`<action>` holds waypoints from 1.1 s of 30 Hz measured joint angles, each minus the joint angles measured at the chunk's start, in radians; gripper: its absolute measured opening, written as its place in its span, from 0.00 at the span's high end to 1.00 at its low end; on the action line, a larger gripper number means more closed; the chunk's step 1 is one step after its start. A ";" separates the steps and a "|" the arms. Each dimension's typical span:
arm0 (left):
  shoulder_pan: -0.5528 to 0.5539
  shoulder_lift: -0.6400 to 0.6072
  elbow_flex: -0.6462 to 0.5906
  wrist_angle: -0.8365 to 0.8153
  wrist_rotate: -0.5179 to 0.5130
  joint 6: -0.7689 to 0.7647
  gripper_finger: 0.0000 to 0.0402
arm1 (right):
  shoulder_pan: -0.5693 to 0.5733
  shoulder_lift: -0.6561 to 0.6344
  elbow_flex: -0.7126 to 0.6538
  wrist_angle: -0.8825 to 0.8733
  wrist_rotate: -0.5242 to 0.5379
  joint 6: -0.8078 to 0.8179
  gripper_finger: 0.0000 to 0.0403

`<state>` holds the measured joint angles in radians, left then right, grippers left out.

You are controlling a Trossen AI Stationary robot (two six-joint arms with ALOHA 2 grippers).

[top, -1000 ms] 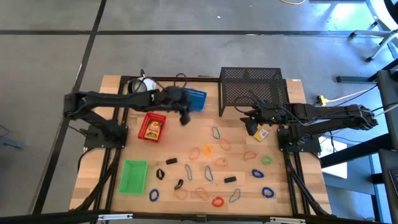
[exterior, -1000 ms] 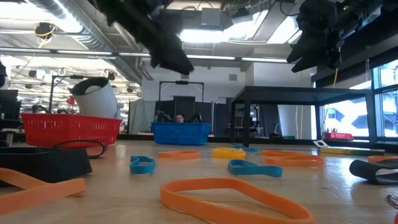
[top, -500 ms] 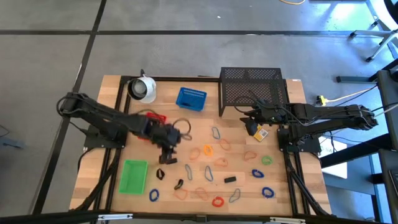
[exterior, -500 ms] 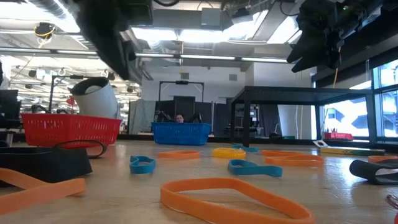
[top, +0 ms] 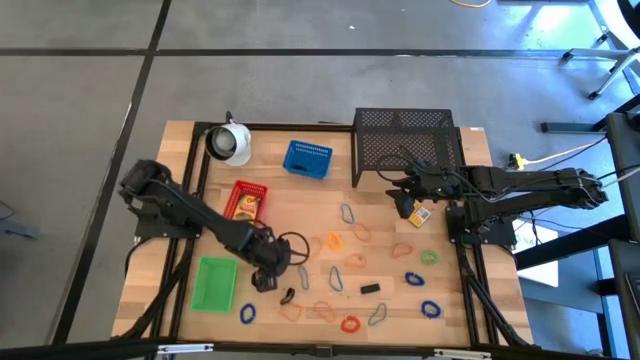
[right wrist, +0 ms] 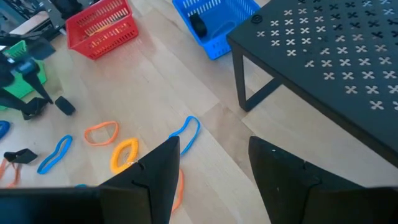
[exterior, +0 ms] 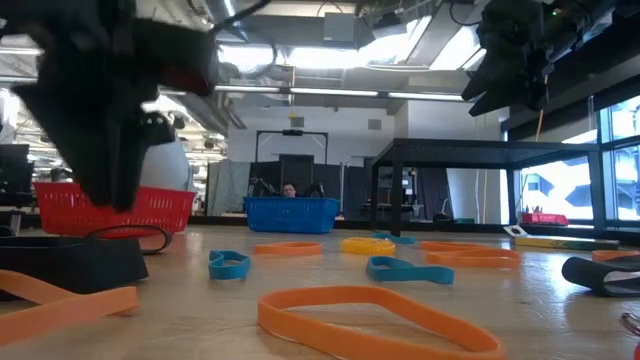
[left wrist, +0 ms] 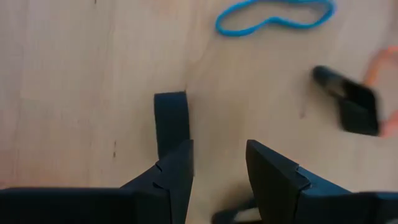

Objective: Pick & Place Office Desk Supplies
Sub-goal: Put the black rubber band into the blue bin

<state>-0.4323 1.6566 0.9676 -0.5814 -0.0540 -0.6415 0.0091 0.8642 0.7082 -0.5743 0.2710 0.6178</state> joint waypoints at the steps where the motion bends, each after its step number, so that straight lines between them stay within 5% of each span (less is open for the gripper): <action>1: 0.000 0.016 0.000 0.001 -0.019 -0.001 0.65 | 0.000 0.000 0.000 0.000 0.000 0.000 0.52; 9: 0.027 0.102 0.004 0.001 -0.062 -0.035 0.69 | 0.000 0.000 0.000 0.001 0.000 0.000 0.52; 18: 0.070 0.102 0.002 -0.042 -0.060 -0.035 0.98 | 0.000 0.000 0.000 0.001 0.000 0.001 0.52; 33: 0.101 -0.033 0.045 -0.031 -0.093 0.071 0.99 | 0.000 0.000 0.000 0.003 0.000 0.002 0.52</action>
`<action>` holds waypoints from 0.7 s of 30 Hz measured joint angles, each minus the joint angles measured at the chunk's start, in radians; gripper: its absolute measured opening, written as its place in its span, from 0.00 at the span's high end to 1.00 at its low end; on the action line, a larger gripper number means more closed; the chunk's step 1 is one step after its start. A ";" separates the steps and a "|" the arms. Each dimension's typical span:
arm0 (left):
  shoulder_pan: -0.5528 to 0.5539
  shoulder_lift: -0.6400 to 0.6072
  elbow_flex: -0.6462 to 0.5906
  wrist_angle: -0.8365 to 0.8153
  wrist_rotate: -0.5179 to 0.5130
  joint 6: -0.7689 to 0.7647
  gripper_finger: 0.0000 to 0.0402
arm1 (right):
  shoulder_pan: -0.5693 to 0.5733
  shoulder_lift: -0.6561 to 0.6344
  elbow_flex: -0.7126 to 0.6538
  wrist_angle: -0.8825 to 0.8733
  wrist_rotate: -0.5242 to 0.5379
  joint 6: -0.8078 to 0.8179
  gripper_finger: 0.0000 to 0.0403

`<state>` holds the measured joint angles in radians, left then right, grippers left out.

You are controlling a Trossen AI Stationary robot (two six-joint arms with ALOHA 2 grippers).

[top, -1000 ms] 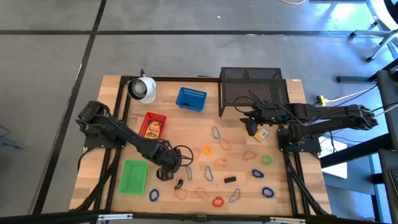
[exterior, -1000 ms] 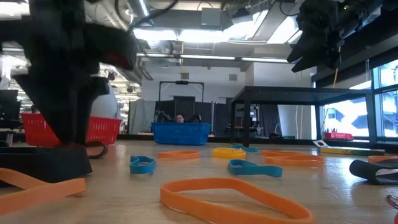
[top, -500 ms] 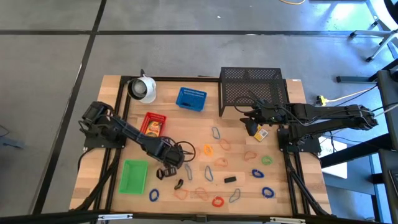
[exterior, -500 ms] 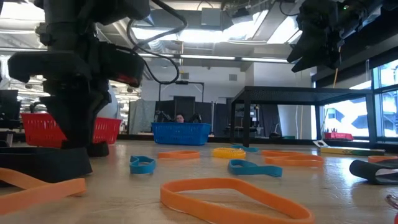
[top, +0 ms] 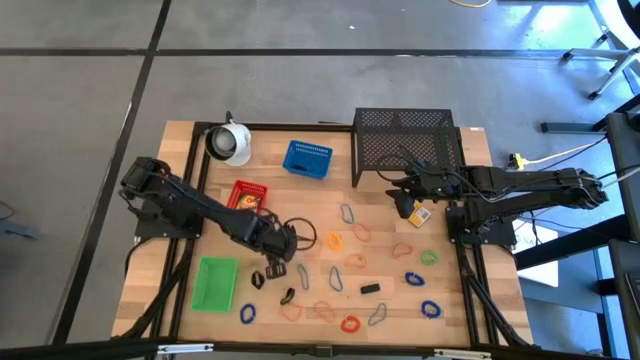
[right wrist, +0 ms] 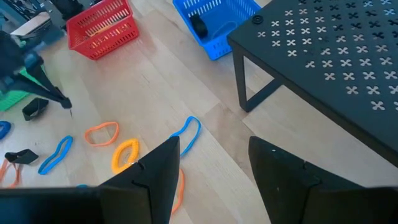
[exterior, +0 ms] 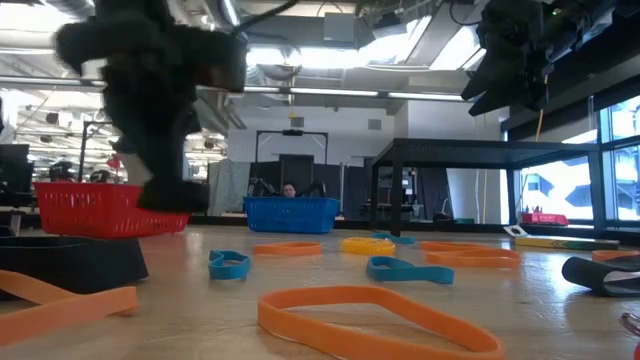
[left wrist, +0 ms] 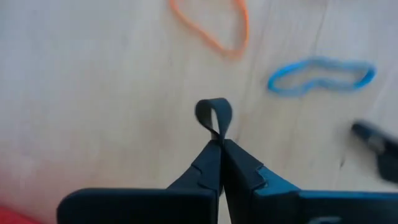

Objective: Pick & Place Office Desk Supplies
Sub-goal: Put the black rubber band into the blue bin

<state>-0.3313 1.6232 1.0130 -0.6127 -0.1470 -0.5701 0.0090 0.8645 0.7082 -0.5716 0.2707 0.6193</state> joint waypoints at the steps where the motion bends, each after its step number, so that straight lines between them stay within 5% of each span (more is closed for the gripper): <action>1: 0.007 -0.020 0.001 0.016 -0.010 0.008 0.99 | 0.000 0.000 0.000 0.000 0.000 0.000 0.52; 11: 0.139 -0.193 0.004 0.217 -0.154 0.092 0.99 | 0.000 0.000 0.000 0.019 0.000 0.000 0.52; 21: 0.275 -0.294 0.005 0.618 -0.148 0.380 0.99 | 0.000 0.000 0.000 0.120 0.001 0.003 0.52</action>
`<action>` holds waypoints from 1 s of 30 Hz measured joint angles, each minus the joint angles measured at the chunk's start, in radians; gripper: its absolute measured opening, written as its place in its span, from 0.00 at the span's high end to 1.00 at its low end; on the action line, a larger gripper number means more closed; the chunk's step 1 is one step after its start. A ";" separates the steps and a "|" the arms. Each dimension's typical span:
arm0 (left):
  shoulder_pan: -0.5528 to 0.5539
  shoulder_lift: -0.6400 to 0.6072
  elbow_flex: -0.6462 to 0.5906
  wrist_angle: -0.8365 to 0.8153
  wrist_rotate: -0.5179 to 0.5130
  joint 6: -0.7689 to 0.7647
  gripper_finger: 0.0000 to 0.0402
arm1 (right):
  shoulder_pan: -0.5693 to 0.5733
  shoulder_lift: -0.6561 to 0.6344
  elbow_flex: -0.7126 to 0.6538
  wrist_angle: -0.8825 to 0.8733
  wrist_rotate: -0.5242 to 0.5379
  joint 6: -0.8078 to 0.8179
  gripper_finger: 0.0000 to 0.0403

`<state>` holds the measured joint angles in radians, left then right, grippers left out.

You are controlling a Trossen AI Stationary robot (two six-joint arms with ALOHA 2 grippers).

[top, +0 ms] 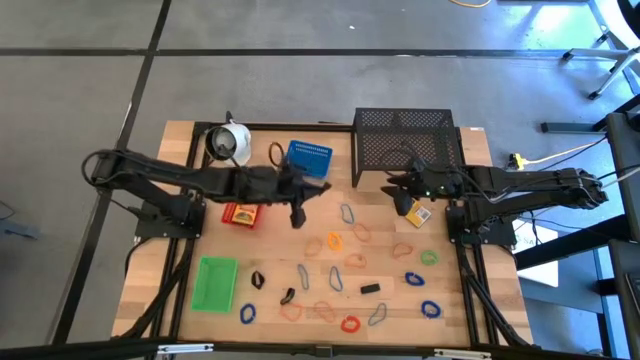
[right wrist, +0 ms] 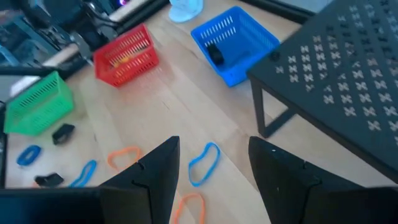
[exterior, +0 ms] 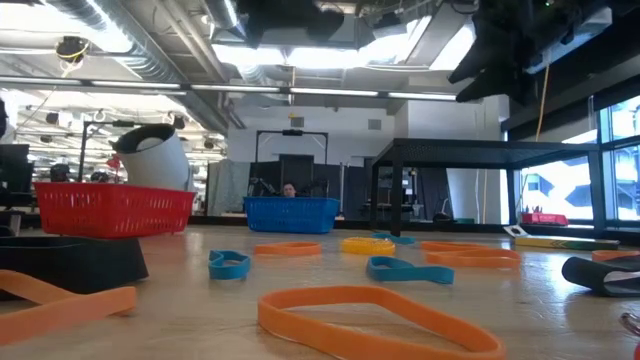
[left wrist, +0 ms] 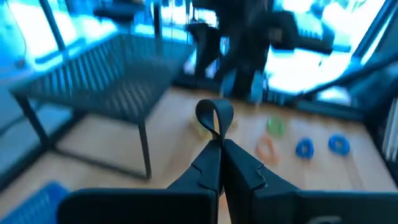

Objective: Pick & Place Office Desk Supplies
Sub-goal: Put the black rubber band into the blue bin

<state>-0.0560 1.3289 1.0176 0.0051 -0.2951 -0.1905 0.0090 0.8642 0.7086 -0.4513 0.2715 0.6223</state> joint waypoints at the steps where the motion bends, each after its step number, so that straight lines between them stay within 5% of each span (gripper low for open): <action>1: 0.016 -0.003 0.001 0.027 0.003 0.005 0.99 | 0.000 0.000 0.000 0.005 0.000 0.008 0.52; 15: 0.293 0.046 0.001 -0.039 0.005 0.001 0.99 | 0.000 0.000 0.000 0.193 0.000 0.078 0.52; 30: 0.467 0.309 0.001 -0.068 -0.001 0.013 0.99 | 0.000 0.000 0.000 0.316 0.087 0.020 0.52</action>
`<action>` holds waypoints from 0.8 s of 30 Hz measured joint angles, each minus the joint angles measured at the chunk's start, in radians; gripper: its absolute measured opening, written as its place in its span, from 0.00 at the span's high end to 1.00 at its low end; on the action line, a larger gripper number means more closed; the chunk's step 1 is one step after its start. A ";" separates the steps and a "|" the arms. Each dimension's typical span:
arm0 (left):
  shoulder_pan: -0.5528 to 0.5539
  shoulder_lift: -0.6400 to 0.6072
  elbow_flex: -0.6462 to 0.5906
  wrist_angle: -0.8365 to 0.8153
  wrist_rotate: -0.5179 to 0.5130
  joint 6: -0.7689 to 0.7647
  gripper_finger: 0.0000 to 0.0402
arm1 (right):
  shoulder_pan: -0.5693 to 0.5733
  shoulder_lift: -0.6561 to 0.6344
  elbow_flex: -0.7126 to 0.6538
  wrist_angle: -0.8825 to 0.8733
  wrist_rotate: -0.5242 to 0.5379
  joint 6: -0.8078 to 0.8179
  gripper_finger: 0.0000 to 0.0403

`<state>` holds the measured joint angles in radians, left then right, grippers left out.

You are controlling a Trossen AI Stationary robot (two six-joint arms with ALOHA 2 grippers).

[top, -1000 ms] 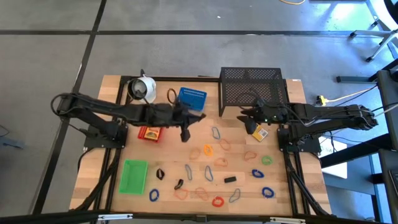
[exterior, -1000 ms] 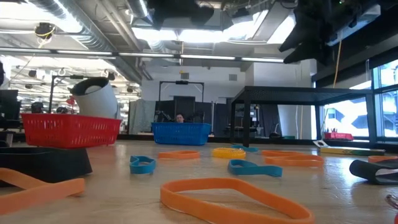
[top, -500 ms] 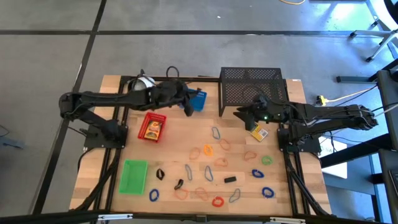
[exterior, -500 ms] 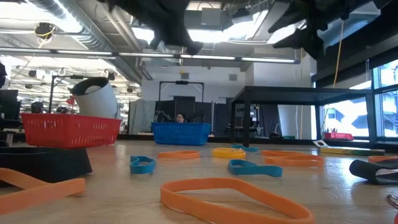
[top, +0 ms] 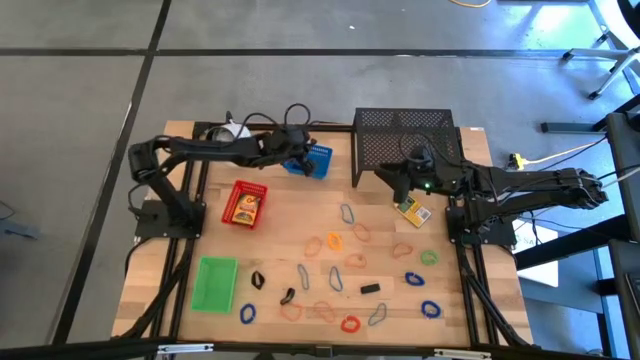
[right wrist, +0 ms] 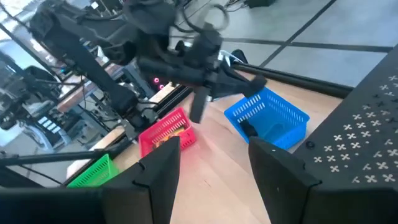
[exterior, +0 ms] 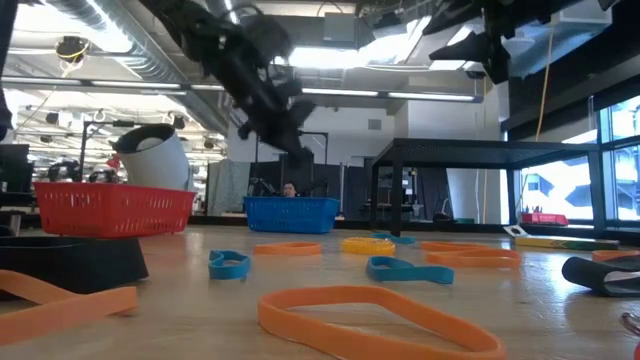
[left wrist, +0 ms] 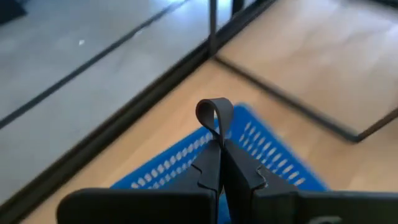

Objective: Pick & Place Office Desk Supplies
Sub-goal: Put the black rubber band into the blue bin

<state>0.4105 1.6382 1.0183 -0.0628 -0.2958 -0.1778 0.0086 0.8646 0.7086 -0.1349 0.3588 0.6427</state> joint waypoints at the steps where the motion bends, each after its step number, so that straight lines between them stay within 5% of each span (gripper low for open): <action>1: 0.005 0.013 0.000 0.002 0.000 0.000 0.99 | 0.000 0.000 0.000 0.000 0.000 -0.003 0.52; 16: 0.038 0.100 0.000 -0.050 0.057 -0.019 0.98 | 0.000 0.000 0.000 0.000 0.000 -0.109 0.52; 24: 0.038 0.100 0.000 -0.076 0.055 -0.022 0.87 | 0.000 0.000 0.000 0.000 0.000 -0.128 0.52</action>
<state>0.4480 1.7382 1.0183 -0.1387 -0.2413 -0.1997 0.0086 0.8646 0.7086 -0.1352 0.3588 0.5152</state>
